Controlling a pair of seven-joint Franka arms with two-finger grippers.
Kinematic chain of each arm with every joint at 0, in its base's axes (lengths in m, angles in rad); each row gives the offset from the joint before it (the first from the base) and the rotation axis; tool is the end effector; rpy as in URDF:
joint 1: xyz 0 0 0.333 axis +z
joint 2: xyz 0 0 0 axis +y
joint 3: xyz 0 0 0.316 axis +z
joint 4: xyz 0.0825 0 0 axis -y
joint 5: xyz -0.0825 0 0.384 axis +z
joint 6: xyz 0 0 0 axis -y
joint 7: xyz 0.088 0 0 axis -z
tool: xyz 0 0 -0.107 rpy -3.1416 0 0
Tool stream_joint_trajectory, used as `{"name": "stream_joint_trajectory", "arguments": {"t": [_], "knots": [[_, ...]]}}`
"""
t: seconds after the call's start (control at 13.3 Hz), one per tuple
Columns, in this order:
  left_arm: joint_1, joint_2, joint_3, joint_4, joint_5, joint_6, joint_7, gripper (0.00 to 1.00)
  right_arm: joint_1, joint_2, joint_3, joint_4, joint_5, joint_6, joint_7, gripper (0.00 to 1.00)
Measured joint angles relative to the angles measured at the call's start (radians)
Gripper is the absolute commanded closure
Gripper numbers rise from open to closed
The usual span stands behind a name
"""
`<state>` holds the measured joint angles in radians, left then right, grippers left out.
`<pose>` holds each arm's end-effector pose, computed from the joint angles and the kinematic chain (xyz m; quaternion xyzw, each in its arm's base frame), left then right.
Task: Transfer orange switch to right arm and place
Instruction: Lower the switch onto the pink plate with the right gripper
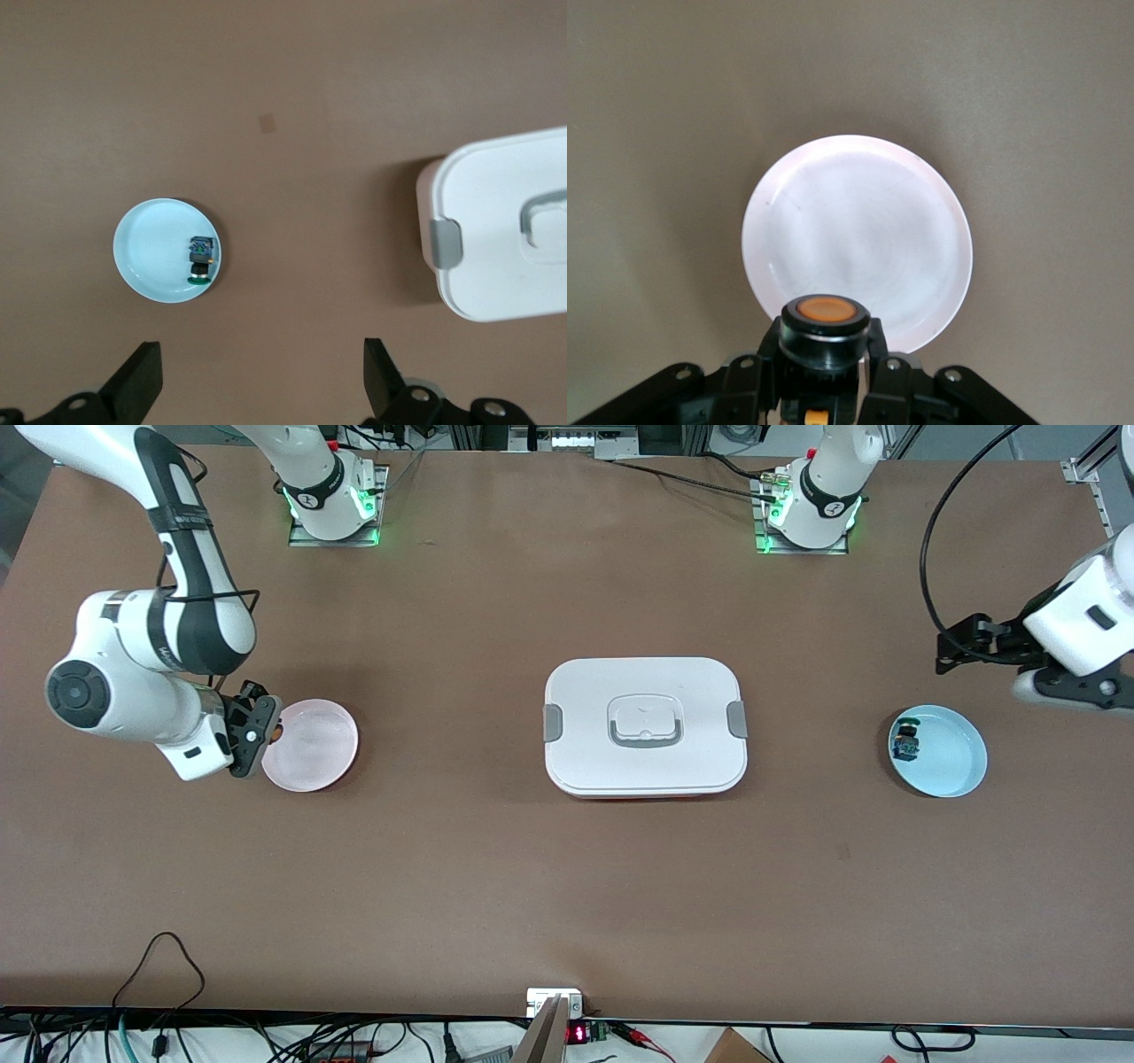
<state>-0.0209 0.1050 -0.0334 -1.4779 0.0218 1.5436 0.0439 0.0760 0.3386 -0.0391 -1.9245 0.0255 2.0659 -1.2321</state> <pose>0.5832 -0.0282 0.6061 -0.9986 0.0489 0.0196 0.0092 0.5959 0.0242 0.3000 -0.8054 -0.5845 0.0790 0.0586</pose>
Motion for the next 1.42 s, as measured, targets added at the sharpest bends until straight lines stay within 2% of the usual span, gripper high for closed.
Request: {"name": "stream_joint_trajectory", "arguments": {"t": [0.15, 0.3, 0.45, 0.67, 0.9, 1.2, 1.42], "knots": [[-0.03, -0.07, 0.048, -0.114, 0.0, 0.075, -0.006, 0.0, 0.003, 0.005, 0.001, -0.053, -0.006, 0.105, -0.067, 1.0], [-0.036, -0.107, 0.05, -0.167, 0.002, 0.074, -0.008, 0.0, 0.01, 0.009, 0.005, -0.1, -0.008, 0.205, -0.16, 1.0], [-0.046, -0.116, 0.043, -0.174, 0.008, 0.051, -0.013, 0.0, 0.022, 0.011, 0.008, -0.131, -0.008, 0.273, -0.243, 1.0], [-0.049, -0.118, 0.041, -0.174, 0.011, 0.048, -0.017, 0.0, 0.032, 0.018, 0.021, -0.156, -0.008, 0.307, -0.304, 1.0], [-0.049, -0.118, 0.041, -0.174, 0.011, 0.048, -0.017, 0.0, 0.033, 0.021, 0.026, -0.186, -0.008, 0.332, -0.319, 1.0], [-0.049, -0.118, 0.041, -0.174, 0.011, 0.047, -0.017, 0.0, 0.033, 0.033, 0.026, -0.246, -0.009, 0.43, -0.323, 1.0], [-0.049, -0.118, 0.041, -0.174, 0.011, 0.047, -0.017, 0.0, 0.033, 0.046, 0.026, -0.251, -0.009, 0.446, -0.324, 1.0]]}}
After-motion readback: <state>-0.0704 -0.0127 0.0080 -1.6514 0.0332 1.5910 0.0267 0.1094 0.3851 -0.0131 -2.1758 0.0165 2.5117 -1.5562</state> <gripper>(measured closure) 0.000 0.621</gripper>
